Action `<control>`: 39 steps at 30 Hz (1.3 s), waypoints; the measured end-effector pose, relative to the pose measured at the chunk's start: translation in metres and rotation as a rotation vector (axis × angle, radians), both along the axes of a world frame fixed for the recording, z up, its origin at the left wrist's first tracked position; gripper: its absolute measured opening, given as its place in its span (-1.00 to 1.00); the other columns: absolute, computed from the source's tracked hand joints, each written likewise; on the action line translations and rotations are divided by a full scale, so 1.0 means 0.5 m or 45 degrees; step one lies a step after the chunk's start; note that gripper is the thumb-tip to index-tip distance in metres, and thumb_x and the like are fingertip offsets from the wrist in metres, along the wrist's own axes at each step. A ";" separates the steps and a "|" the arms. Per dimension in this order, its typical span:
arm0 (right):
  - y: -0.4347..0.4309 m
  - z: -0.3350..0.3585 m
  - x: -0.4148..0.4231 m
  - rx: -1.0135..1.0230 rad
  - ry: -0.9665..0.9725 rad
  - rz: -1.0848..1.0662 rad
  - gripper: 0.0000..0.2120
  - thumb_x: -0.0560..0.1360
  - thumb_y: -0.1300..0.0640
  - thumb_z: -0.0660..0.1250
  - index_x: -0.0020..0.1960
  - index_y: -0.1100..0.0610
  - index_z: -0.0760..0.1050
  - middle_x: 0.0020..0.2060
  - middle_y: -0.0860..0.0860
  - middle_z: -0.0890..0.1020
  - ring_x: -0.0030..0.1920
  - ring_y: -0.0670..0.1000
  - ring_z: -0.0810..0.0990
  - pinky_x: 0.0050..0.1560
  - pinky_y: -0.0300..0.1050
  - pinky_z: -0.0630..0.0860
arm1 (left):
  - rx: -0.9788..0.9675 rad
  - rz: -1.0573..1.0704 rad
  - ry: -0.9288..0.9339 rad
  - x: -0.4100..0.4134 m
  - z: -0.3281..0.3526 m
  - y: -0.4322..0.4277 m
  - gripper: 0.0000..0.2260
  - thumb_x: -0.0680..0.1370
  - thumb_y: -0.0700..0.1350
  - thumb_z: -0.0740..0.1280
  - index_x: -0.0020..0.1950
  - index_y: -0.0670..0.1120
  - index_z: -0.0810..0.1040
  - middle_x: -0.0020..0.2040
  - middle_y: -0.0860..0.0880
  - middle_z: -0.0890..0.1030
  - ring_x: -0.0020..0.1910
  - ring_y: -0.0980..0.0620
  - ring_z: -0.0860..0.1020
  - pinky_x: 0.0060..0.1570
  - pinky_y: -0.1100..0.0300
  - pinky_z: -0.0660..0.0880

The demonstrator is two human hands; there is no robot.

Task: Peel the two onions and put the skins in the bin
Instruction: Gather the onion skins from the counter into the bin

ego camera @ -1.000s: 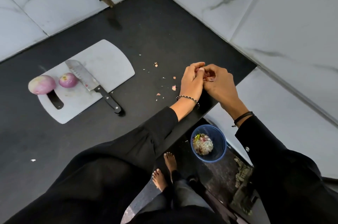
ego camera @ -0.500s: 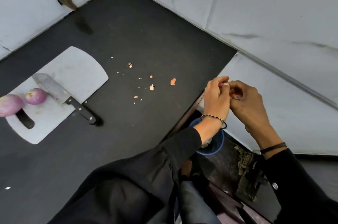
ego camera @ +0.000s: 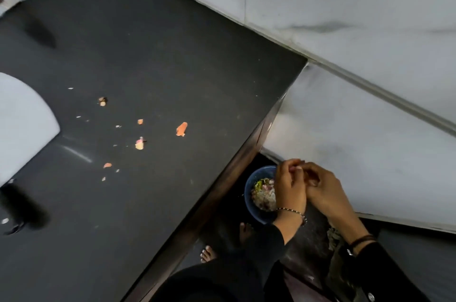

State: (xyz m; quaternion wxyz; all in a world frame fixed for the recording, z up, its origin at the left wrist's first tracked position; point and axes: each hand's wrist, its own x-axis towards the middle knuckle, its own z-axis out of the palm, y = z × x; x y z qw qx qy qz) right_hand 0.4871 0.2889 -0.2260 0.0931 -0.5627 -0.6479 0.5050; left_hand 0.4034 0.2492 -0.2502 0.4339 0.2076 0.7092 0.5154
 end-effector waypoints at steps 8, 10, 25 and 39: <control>0.026 -0.257 -0.008 -0.065 -0.165 0.126 -0.66 0.37 0.36 0.50 0.10 0.11 0.67 -0.19 -0.12 0.67 -0.04 -0.04 0.69 -0.15 -0.48 0.41 | -0.368 0.368 -0.632 -0.010 -0.238 0.040 -0.82 0.56 -0.34 0.25 -0.11 -0.13 0.60 -0.37 -0.07 0.64 -0.39 0.00 0.62 -0.41 0.21 0.54; 0.030 -0.297 -0.006 -0.101 -0.196 0.130 -0.64 0.34 0.40 0.50 0.09 0.14 0.66 -0.23 -0.15 0.65 -0.09 -0.06 0.68 -0.18 -0.53 0.38 | -0.429 0.349 -0.751 -0.019 -0.272 0.049 -0.82 0.57 -0.38 0.19 -0.04 -0.19 0.57 -0.42 -0.06 0.64 -0.46 0.04 0.61 -0.50 0.26 0.50; 0.031 -0.411 0.010 -0.143 -0.430 0.272 -0.64 0.54 0.23 0.39 0.31 0.02 0.62 0.22 0.04 0.69 0.26 0.10 0.64 0.28 -0.11 0.45 | -0.704 0.159 -0.639 -0.054 -0.363 0.017 -0.78 0.60 -0.21 0.30 -0.26 -0.09 0.54 -0.57 0.12 0.56 -0.55 0.19 0.54 -0.57 0.40 0.41; -0.014 -0.234 -0.014 -0.072 -0.286 0.101 -0.78 0.52 0.33 0.31 0.06 0.19 0.69 -0.01 0.11 0.75 0.08 0.12 0.70 0.09 -0.10 0.52 | -0.631 0.237 -0.707 -0.049 -0.167 -0.014 -0.79 0.61 -0.22 0.25 -0.23 -0.11 0.52 -0.52 0.11 0.58 -0.54 0.24 0.53 -0.59 0.45 0.37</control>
